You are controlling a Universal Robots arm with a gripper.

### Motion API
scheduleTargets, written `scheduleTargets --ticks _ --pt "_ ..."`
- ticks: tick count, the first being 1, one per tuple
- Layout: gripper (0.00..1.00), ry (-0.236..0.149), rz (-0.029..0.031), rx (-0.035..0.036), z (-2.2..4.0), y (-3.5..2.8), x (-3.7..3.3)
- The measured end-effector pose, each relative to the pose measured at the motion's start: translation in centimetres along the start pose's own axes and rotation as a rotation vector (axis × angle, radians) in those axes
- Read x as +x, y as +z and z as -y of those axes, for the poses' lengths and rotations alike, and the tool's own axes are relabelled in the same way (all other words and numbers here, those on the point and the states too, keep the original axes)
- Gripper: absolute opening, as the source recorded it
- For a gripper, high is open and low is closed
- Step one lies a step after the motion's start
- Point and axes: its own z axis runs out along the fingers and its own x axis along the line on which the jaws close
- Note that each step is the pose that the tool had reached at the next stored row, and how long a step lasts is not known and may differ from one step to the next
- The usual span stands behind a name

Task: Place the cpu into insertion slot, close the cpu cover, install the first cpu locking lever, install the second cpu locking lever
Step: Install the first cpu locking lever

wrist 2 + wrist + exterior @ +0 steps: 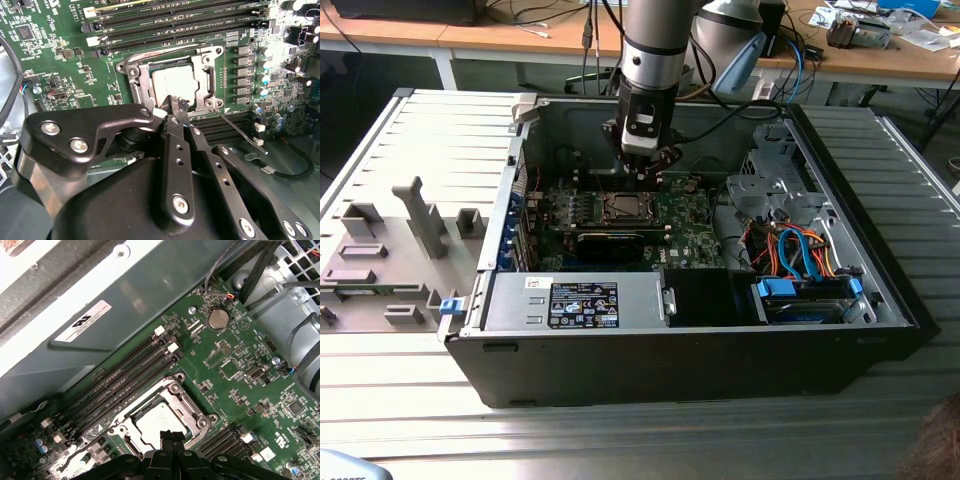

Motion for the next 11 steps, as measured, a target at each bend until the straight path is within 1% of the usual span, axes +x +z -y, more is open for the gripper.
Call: scheduleTargets --ticks 11 --pt "0.11 -0.012 0.0006 0.0003 0.0 0.0 0.0"
